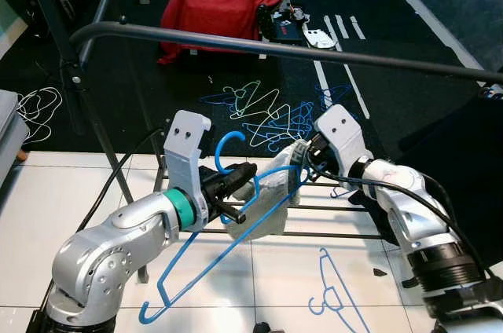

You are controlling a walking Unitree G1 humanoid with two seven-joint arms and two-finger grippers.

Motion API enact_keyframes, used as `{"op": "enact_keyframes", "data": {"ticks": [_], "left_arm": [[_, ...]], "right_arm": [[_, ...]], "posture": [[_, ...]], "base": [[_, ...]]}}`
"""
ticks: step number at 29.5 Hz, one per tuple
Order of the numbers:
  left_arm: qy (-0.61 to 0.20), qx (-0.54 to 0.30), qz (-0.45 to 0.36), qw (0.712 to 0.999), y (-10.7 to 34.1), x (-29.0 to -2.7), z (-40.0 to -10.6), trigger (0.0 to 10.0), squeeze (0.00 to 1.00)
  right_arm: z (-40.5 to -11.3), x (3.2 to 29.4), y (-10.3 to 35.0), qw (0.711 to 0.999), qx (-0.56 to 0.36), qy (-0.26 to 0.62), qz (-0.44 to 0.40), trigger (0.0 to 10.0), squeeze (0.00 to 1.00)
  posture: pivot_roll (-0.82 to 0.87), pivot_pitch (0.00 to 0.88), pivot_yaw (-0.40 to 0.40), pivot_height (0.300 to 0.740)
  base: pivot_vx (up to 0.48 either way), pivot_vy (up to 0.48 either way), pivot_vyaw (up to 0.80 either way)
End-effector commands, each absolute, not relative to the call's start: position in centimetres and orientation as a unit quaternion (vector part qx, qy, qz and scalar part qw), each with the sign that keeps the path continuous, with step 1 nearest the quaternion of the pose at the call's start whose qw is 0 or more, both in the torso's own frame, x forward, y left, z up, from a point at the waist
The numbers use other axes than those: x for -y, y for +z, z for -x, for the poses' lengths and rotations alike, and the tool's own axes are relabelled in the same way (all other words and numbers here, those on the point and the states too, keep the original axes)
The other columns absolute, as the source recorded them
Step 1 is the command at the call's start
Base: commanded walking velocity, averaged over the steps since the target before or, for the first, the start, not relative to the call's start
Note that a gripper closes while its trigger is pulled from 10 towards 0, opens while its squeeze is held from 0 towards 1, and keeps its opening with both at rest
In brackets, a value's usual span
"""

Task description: Hang hanger

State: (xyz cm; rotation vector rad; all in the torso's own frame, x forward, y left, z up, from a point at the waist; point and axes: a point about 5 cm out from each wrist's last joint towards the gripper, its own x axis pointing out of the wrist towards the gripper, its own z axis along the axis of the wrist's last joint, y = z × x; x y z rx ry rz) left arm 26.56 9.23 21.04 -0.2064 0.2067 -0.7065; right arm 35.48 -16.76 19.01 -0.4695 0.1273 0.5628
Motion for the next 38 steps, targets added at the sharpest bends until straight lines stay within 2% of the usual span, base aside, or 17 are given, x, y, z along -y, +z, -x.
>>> {"op": "enact_keyframes", "data": {"ticks": [1,19,26,29,34,35,38], "left_arm": [[-0.34,-0.107,0.101,0.929,20.6,-9.2,-26.6,10.0,0.0],[-0.324,-0.108,0.098,0.935,20.5,-9.7,-27.0,10.0,0.0],[-0.379,-0.106,0.131,0.91,21.0,-8.7,-26.0,10.0,0.0],[-0.401,-0.103,0.124,0.902,20.9,-8.0,-25.3,10.0,0.0],[-0.376,-0.101,0.088,0.917,20.3,-8.4,-25.3,10.0,0.0],[-0.349,-0.097,0.059,0.93,20.0,-9.4,-25.4,10.0,0.0],[-0.324,-0.091,0.038,0.941,19.9,-10.4,-25.3,10.0,0.0]], "right_arm": [[-35.2,17.1,18.8,0.933,-0.065,0.275,0.223,10.0,0.0],[-35.2,17.1,18.8,0.933,-0.065,0.275,0.223,10.0,0.0],[-35.3,17.1,18.6,0.934,-0.066,0.273,0.222,10.0,0.0],[-35.4,16.2,18.6,0.934,-0.06,0.281,0.213,10.0,0.0],[-35.5,15.3,18.0,0.933,-0.053,0.293,0.203,10.0,0.0],[-35.5,14.7,17.7,0.928,-0.049,0.309,0.202,10.0,0.0],[-35.5,14.2,17.2,0.921,-0.049,0.324,0.209,10.0,0.0]], "posture": [[-0.04,0.13,0.0,0.74],[-0.04,0.129,0.001,0.74],[-0.04,0.128,0.001,0.74],[-0.04,0.128,0.001,0.74],[-0.01,0.125,-0.014,0.74],[0.01,0.122,-0.033,0.74],[0.03,0.116,-0.055,0.74]], "base": [[0.0,0.0,0.0],[0.0,0.0,0.0],[0.0,0.0,0.0],[0.0,0.0,0.0],[0.0,0.0,0.0],[0.0,0.0,0.0],[0.0,0.0,0.0]]}}
